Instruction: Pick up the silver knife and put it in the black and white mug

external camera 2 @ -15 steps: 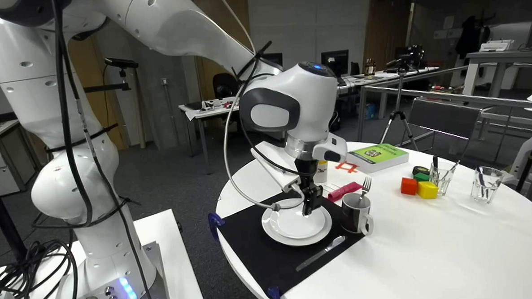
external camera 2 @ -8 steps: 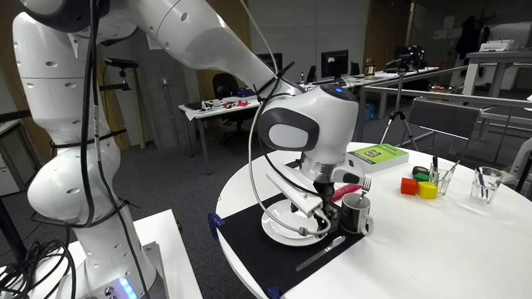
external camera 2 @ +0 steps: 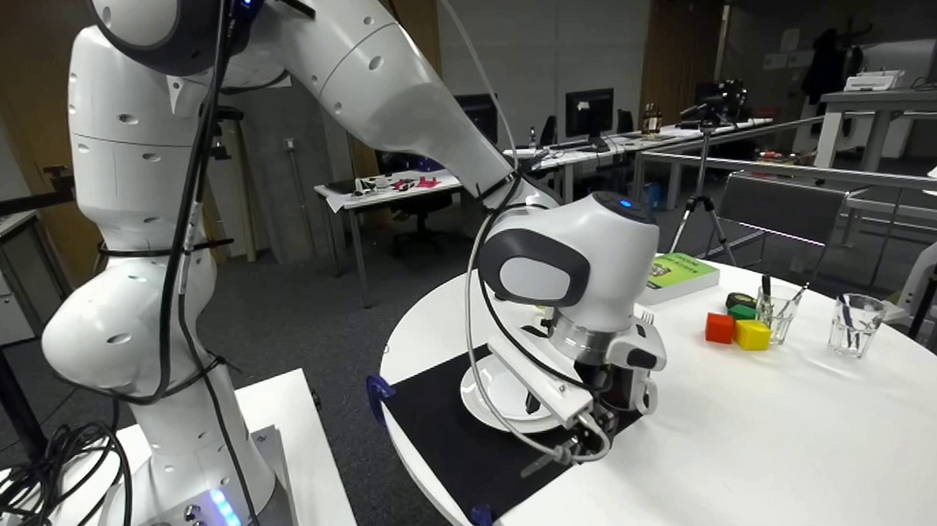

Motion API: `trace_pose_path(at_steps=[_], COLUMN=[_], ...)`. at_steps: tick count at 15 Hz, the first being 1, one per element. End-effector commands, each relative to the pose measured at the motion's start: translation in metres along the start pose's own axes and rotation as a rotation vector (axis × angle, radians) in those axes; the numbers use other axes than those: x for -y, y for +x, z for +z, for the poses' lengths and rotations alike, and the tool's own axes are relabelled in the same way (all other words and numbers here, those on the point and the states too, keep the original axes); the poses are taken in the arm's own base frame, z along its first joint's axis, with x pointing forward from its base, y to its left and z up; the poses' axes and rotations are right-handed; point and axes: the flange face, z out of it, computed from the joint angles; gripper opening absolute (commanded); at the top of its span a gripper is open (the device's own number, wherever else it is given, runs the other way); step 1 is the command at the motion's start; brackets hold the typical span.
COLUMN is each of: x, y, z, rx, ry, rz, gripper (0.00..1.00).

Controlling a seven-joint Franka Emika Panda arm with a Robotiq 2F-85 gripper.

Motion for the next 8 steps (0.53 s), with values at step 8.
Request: trace_pose_path(at_steps=[8], x=[0.003], y=[0.006], z=[0.009], rx=[0.007], ry=[0.001], rz=[-0.037], gripper=[1.0])
